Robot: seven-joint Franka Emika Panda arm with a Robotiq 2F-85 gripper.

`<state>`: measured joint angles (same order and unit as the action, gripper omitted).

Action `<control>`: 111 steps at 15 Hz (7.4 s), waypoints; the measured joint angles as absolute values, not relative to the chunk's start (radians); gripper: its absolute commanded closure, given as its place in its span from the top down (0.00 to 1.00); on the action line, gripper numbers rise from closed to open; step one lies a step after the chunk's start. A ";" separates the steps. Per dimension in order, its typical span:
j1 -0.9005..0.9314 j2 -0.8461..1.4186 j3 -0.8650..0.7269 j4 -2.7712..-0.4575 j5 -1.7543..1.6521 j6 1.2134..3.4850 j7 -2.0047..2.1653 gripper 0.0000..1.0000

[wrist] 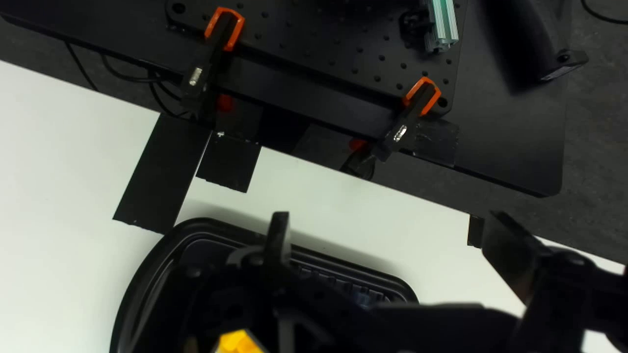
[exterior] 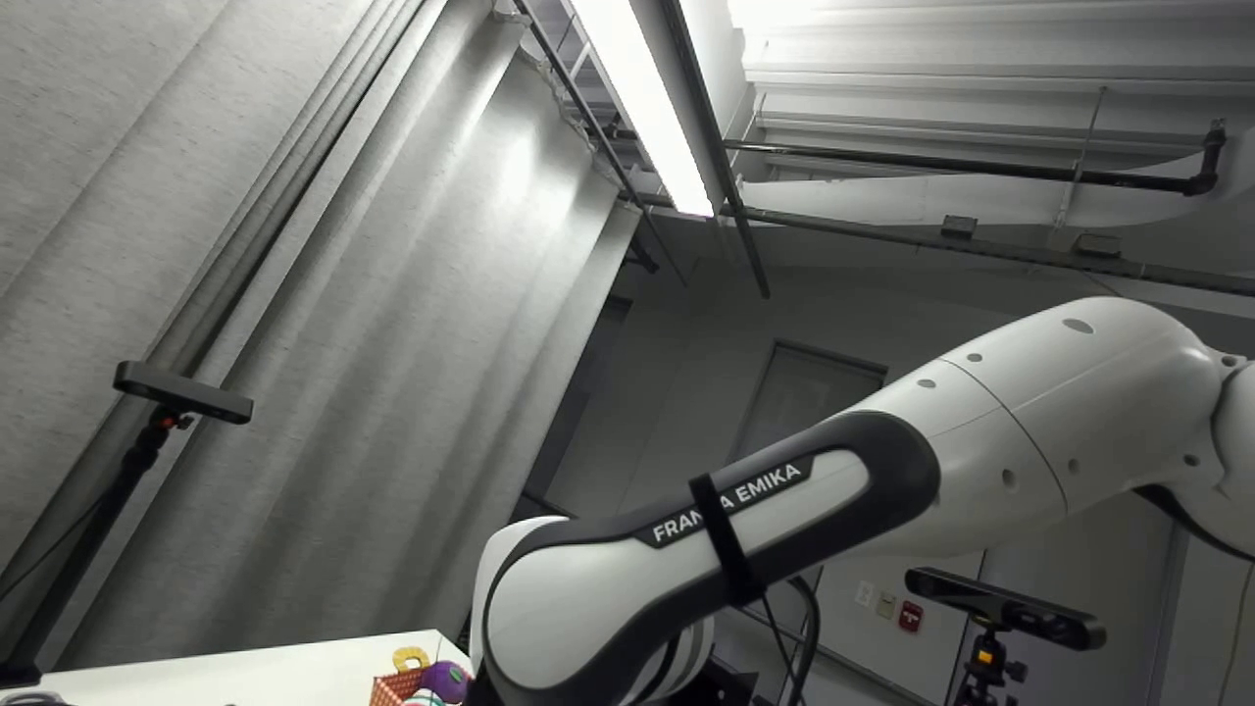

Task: Pour the contents in the white bowl into the black pot

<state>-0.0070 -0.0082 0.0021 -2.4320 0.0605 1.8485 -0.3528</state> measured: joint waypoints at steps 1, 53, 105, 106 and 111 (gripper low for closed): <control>-0.007 -0.008 0.002 -2.432 0.061 1.849 -0.353 1.00; -0.049 0.210 -0.046 -2.486 0.026 2.305 -0.312 1.00; -0.130 0.249 -0.021 -2.266 0.168 2.354 -0.186 0.10; -0.128 0.258 -0.023 -2.237 0.149 2.351 -0.171 0.10; -0.121 0.332 -0.045 -2.067 0.046 2.325 -0.094 0.10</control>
